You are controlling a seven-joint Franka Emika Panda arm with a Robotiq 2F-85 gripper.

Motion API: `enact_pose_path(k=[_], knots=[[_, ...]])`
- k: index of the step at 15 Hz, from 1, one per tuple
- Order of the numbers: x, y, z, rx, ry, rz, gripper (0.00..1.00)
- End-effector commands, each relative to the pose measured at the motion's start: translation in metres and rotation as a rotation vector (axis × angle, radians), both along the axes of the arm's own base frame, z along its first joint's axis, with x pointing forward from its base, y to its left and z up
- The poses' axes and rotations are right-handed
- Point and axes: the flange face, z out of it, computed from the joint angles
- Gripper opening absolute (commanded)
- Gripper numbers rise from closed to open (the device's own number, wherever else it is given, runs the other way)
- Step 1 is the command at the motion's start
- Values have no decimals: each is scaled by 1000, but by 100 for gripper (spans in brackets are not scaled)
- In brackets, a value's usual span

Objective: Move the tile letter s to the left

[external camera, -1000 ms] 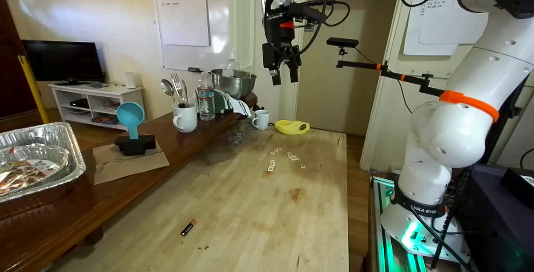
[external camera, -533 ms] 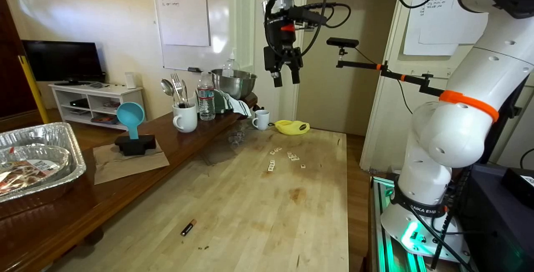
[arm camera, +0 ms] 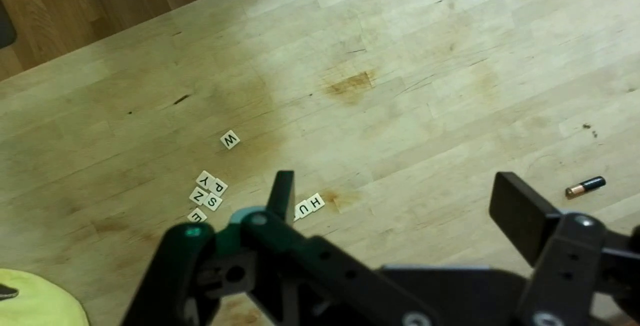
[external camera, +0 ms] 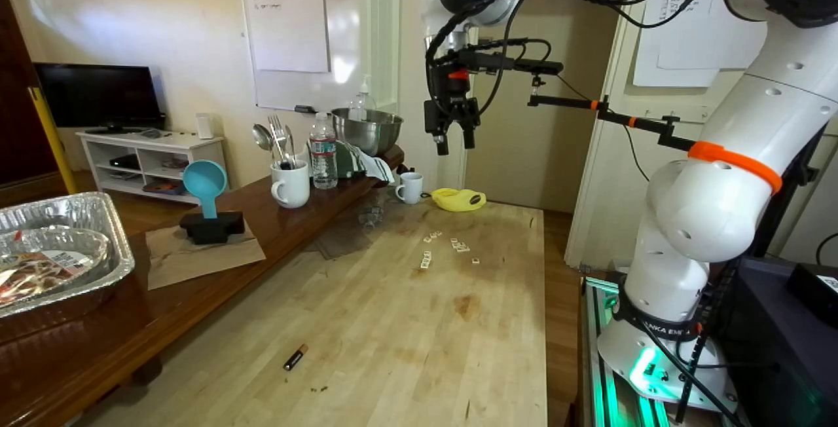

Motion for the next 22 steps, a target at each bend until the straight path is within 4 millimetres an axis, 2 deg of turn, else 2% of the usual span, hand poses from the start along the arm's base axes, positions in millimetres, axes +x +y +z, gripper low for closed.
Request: enact_pose_path(k=[1,4,8,9,11,17,22], knots=[[-8,-23,-27,-14,-32,31,100],[-9,-45,-50,2,-42,45,100],[-11,-77,-71,48,-122,106,100],[-7,-67,-61,30,-89,78,100],[-9,-73,-63,33,-92,75,100],[-11,-65,-62,21,-99,110,100],[-18,-77,-94,-44,-195,195,100]])
